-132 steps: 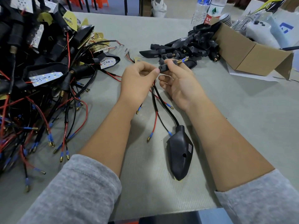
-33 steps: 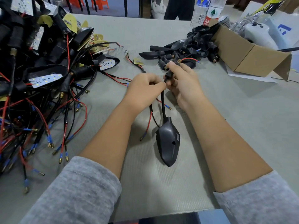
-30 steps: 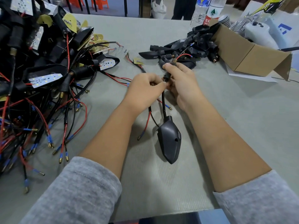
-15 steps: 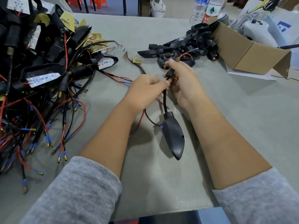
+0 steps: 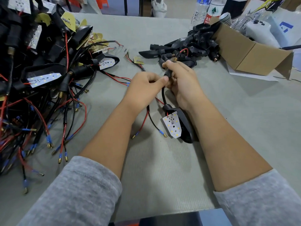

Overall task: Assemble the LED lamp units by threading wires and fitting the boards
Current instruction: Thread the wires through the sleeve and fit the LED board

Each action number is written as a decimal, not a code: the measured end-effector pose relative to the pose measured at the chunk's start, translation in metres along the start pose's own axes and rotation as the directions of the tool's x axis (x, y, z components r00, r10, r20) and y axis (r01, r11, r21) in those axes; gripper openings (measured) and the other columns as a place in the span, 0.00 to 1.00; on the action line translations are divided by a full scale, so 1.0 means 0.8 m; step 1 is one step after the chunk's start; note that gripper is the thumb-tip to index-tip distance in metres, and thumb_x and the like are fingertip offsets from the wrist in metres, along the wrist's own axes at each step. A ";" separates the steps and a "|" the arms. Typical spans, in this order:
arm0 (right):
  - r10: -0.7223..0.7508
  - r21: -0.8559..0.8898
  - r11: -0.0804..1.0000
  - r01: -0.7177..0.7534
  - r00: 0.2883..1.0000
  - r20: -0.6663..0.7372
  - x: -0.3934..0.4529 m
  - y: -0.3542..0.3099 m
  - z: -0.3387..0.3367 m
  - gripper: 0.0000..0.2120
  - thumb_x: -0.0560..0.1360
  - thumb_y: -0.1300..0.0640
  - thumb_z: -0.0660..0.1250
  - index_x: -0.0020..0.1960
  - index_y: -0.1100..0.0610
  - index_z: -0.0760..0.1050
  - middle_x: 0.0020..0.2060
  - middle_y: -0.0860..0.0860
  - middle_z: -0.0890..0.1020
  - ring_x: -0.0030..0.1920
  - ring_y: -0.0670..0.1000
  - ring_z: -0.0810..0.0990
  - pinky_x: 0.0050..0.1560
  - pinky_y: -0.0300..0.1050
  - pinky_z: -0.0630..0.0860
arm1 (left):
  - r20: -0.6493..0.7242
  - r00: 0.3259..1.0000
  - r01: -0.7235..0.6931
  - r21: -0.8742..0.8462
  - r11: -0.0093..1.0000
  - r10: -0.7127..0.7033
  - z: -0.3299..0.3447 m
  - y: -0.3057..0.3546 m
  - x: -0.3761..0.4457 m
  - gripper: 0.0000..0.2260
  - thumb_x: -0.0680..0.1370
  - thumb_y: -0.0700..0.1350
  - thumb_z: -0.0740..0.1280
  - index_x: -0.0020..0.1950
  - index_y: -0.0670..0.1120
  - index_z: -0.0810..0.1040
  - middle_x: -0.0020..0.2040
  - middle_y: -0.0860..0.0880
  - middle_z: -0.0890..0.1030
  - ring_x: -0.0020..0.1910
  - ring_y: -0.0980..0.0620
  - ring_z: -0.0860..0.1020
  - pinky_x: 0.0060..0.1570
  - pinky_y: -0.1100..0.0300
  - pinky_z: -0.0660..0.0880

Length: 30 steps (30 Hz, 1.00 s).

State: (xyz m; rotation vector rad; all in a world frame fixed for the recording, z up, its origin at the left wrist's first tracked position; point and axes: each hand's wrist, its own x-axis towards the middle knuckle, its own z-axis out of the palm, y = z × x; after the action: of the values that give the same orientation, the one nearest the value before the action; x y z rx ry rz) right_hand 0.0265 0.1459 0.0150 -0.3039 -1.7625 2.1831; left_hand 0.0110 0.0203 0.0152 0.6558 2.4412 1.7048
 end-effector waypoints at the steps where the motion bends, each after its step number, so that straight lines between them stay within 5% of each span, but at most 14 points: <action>1: 0.007 0.018 1.000 -0.007 1.000 0.003 0.001 0.001 -0.001 0.06 0.77 0.56 0.67 0.50 0.59 0.76 0.26 0.47 0.70 0.25 0.46 0.68 0.28 0.36 0.67 | 0.010 1.000 0.022 -0.015 1.000 -0.022 -0.001 0.001 0.000 0.13 0.79 0.50 0.66 0.41 0.44 0.84 0.40 0.42 0.83 0.38 0.50 0.76 0.44 0.57 0.72; 5: 0.009 0.119 0.993 -0.007 1.000 -0.018 0.008 0.005 -0.006 0.08 0.79 0.54 0.66 0.48 0.58 0.78 0.29 0.47 0.73 0.27 0.47 0.68 0.31 0.42 0.67 | 0.104 0.992 0.068 -0.014 0.998 -0.066 -0.003 0.003 -0.001 0.12 0.77 0.48 0.66 0.39 0.44 0.84 0.41 0.41 0.81 0.36 0.55 0.73 0.44 0.59 0.71; 11: 0.026 0.239 0.971 -0.011 0.998 -0.060 0.013 0.007 -0.010 0.09 0.80 0.55 0.63 0.52 0.60 0.76 0.31 0.50 0.72 0.28 0.48 0.69 0.32 0.43 0.66 | 0.127 0.991 0.040 -0.006 0.999 -0.039 -0.005 -0.001 -0.001 0.13 0.78 0.48 0.66 0.35 0.51 0.83 0.28 0.56 0.77 0.30 0.60 0.72 0.33 0.71 0.69; 18: 0.007 0.035 0.999 -0.009 0.998 0.059 0.003 0.004 -0.004 0.06 0.77 0.57 0.67 0.48 0.60 0.75 0.26 0.48 0.72 0.24 0.47 0.69 0.27 0.38 0.67 | 0.100 0.995 -0.016 -0.021 1.000 0.018 -0.005 -0.002 -0.001 0.13 0.80 0.49 0.65 0.37 0.53 0.82 0.39 0.52 0.83 0.37 0.59 0.76 0.47 0.62 0.73; 21: 0.001 0.045 0.999 -0.005 0.997 0.083 0.001 0.004 -0.003 0.05 0.77 0.58 0.67 0.46 0.59 0.77 0.26 0.47 0.71 0.25 0.46 0.68 0.29 0.40 0.68 | 0.094 0.995 -0.018 -0.007 1.000 0.019 -0.004 -0.001 -0.001 0.12 0.80 0.49 0.65 0.38 0.52 0.83 0.43 0.44 0.85 0.40 0.50 0.79 0.51 0.55 0.75; 24: -0.006 0.079 0.997 0.000 0.997 0.078 0.001 0.003 -0.005 0.06 0.78 0.56 0.66 0.48 0.60 0.76 0.25 0.46 0.71 0.25 0.47 0.69 0.27 0.39 0.68 | 0.094 0.996 0.012 -0.081 0.997 -0.004 -0.005 0.002 -0.002 0.13 0.80 0.49 0.64 0.40 0.49 0.84 0.44 0.49 0.86 0.49 0.49 0.82 0.56 0.58 0.75; 27: -0.020 0.152 0.988 0.016 1.000 0.023 0.003 0.005 -0.006 0.07 0.79 0.55 0.66 0.50 0.60 0.76 0.28 0.48 0.74 0.27 0.48 0.69 0.29 0.41 0.68 | 0.123 0.991 0.069 -0.150 0.986 -0.050 -0.007 0.005 -0.002 0.14 0.80 0.47 0.63 0.38 0.48 0.84 0.38 0.54 0.85 0.42 0.57 0.81 0.45 0.67 0.75; 30: -0.016 0.176 0.984 0.023 0.999 -0.038 0.005 0.005 -0.007 0.07 0.80 0.54 0.65 0.53 0.58 0.76 0.31 0.48 0.76 0.28 0.48 0.70 0.33 0.42 0.69 | 0.122 0.991 0.078 -0.114 0.990 -0.064 -0.007 0.004 -0.002 0.12 0.78 0.44 0.63 0.39 0.47 0.84 0.38 0.50 0.81 0.41 0.55 0.78 0.49 0.61 0.72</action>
State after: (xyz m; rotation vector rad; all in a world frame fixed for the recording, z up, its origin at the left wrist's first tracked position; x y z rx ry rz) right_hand 0.0243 0.1517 0.0102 -0.2806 -1.5333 2.2854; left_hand 0.0115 0.0158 0.0202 0.6283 2.2374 1.7163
